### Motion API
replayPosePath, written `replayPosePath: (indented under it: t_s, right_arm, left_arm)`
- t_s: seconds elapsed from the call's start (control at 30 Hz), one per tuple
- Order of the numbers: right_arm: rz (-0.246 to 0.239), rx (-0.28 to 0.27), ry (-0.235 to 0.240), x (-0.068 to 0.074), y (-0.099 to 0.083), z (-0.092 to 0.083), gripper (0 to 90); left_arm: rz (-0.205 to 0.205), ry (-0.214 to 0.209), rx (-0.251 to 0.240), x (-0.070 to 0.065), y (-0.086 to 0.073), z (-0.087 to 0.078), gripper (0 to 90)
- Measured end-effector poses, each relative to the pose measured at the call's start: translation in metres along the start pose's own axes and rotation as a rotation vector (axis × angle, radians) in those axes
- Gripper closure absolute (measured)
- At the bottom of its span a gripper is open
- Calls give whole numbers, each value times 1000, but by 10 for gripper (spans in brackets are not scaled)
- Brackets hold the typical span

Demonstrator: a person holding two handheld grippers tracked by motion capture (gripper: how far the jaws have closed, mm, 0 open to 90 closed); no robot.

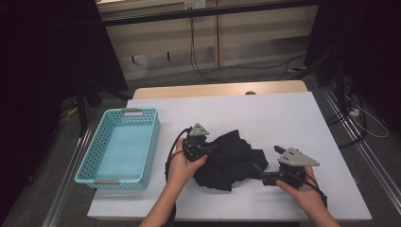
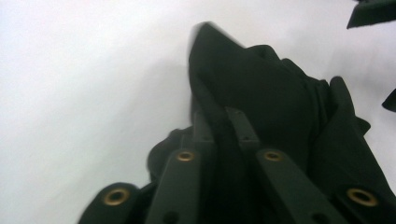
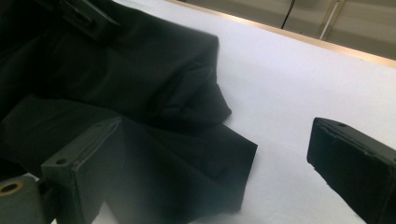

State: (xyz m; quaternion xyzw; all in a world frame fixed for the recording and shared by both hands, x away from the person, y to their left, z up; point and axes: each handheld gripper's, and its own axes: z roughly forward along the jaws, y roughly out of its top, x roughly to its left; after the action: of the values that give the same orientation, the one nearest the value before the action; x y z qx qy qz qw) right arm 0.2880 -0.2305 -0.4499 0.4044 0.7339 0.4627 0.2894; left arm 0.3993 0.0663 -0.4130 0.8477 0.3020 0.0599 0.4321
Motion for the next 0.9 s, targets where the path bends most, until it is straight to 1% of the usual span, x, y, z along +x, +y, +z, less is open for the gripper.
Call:
replayPosePath:
  t_s: [0.07,0.13,0.17,0.27,0.33,0.4,0.43,0.47,0.53,0.6,0.63,0.67,0.73,0.8,0.83,0.9]
  right_arm:
    - [-3,-3,-1,0,2,1,35]
    - [-6,-3,-2,0,4,1,36]
    - [-7,-2,-3,0,5,1,36]
    - [-16,6,-16,-2,10,4,49]
    - [-5,11,-20,-6,15,10,95]
    - [4,38,-20,-8,17,16,141]
    - [12,57,-21,-9,18,19,171]
    - [14,74,-18,-10,18,23,210]
    - [3,110,-7,-10,18,29,259]
    - [28,133,34,-10,18,35,347]
    - [44,144,50,-9,18,38,367]
    - [57,154,61,-8,18,40,394]
    - [74,172,98,-4,18,45,412]
    - [59,185,115,0,17,48,420]
    - [50,191,119,2,17,49,412]
    - [49,201,114,4,16,50,369]
  left_arm:
    - [-11,9,0,6,1,-7,850]
    - [-30,23,-13,13,-1,-14,852]
    - [-47,19,-19,17,-3,-16,854]
    - [-68,27,-20,24,-7,-18,855]
    - [-81,44,-28,27,-9,-18,844]
    - [-80,51,-25,29,-10,-18,814]
    - [-78,58,-30,29,-11,-17,788]
    - [-71,68,-33,29,-11,-17,742]
    - [-67,82,-39,29,-10,-17,643]
    - [-69,90,-55,27,-7,-18,519]
    - [-68,93,-58,26,-6,-19,469]
    - [-55,92,-58,25,-4,-19,432]
    - [-38,95,-57,19,0,-20,362]
    - [-36,80,-61,13,4,-20,306]
    - [-30,68,-62,11,6,-20,288]
    - [-13,60,-67,4,9,-19,265]
